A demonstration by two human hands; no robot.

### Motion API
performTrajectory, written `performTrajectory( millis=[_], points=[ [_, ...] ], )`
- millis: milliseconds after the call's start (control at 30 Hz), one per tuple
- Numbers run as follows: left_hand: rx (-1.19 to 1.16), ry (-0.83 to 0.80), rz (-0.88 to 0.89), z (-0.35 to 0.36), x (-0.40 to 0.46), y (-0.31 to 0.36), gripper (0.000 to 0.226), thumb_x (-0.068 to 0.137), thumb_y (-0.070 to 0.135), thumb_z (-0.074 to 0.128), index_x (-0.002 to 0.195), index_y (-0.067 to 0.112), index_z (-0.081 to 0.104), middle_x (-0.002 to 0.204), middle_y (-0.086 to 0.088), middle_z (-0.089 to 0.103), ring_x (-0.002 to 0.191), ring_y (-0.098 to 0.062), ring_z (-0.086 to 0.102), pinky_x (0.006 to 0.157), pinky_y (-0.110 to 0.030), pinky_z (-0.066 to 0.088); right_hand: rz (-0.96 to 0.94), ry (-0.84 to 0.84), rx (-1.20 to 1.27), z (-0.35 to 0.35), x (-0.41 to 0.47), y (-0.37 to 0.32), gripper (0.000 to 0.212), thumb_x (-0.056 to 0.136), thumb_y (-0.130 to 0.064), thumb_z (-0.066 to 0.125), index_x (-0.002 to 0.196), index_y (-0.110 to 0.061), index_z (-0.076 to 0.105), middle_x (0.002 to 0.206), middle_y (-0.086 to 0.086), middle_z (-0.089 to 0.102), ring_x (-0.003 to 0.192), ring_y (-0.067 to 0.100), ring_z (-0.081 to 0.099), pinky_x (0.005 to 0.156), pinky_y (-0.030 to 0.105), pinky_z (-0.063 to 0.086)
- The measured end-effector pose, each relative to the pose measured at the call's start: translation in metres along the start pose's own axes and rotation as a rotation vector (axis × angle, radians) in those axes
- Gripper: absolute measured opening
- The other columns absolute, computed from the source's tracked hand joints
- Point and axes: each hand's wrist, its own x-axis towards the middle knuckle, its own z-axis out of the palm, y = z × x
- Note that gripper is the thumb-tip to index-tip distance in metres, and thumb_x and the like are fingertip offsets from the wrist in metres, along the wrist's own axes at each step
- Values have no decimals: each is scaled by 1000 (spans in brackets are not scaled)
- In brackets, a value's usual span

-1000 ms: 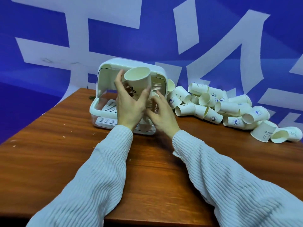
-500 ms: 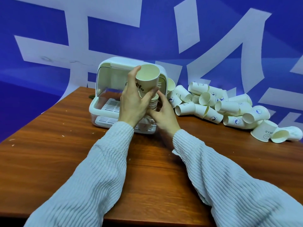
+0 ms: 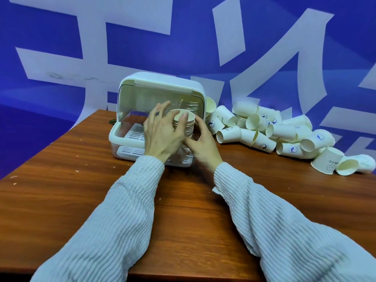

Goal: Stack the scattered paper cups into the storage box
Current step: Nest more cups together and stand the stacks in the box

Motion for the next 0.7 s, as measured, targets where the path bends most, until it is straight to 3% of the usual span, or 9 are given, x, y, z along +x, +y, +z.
performTrajectory(
  millis=[100, 167, 233, 367, 467, 600, 700],
  points=[
    [-71, -26, 3, 6, -1, -5, 51, 102, 45, 33, 133, 20, 65, 152, 3, 53, 142, -20, 45, 115, -54, 36, 10, -17, 31, 1, -2, 1, 73, 89, -26, 81, 153, -21, 45, 142, -11, 61, 128, -4, 56, 107, 19, 46],
    [-100, -36, -6, 9, 0, -7, 49, 102, 43, 36, 133, 19, 65, 150, 3, 55, 134, -19, 54, 111, -50, 41, 31, -47, 14, 0, -3, 6, 101, 82, -40, 83, 163, -25, 25, 153, -8, 52, 137, 0, 51, 117, 31, 42],
    [-108, -50, -2, 11, 1, -8, 50, 104, 42, 37, 138, 16, 62, 153, 2, 53, 135, -20, 54, 112, -45, 42, 67, -30, 8, -4, -6, 10, 113, 81, -41, 82, 166, -30, 8, 156, -7, 47, 140, 2, 48, 118, 30, 38],
    [5, -40, 22, 13, -4, -8, 63, 106, 51, 34, 158, 15, 36, 166, -3, 32, 153, -22, 29, 124, -47, 26, 130, 241, -160, -30, -7, 29, 76, 93, -22, 68, 159, -30, 31, 149, -7, 49, 138, 9, 47, 115, 30, 39],
    [104, 37, 80, 17, -17, 3, 70, 105, 58, 36, 162, 20, 24, 171, -3, 18, 159, -20, 8, 125, -49, 14, 241, 352, -400, -63, 8, 55, 54, 99, -30, 59, 151, -24, 46, 151, 0, 49, 133, 21, 53, 104, 31, 40],
    [60, 97, 298, 26, -31, 22, 63, 99, 53, 44, 152, 20, 43, 161, -5, 37, 156, -24, 19, 123, -53, 22, 352, 301, -548, -100, 32, 77, 68, 99, -40, 61, 158, -22, 34, 162, 0, 36, 141, 25, 46, 108, 38, 39],
    [67, 83, 372, 36, -39, 27, 60, 97, 51, 49, 148, 19, 50, 157, -6, 43, 154, -26, 24, 121, -54, 24, 328, 223, -605, -113, 47, 87, 80, 95, -40, 64, 162, -32, 21, 170, -5, 20, 148, 23, 38, 107, 42, 42]
  ],
)
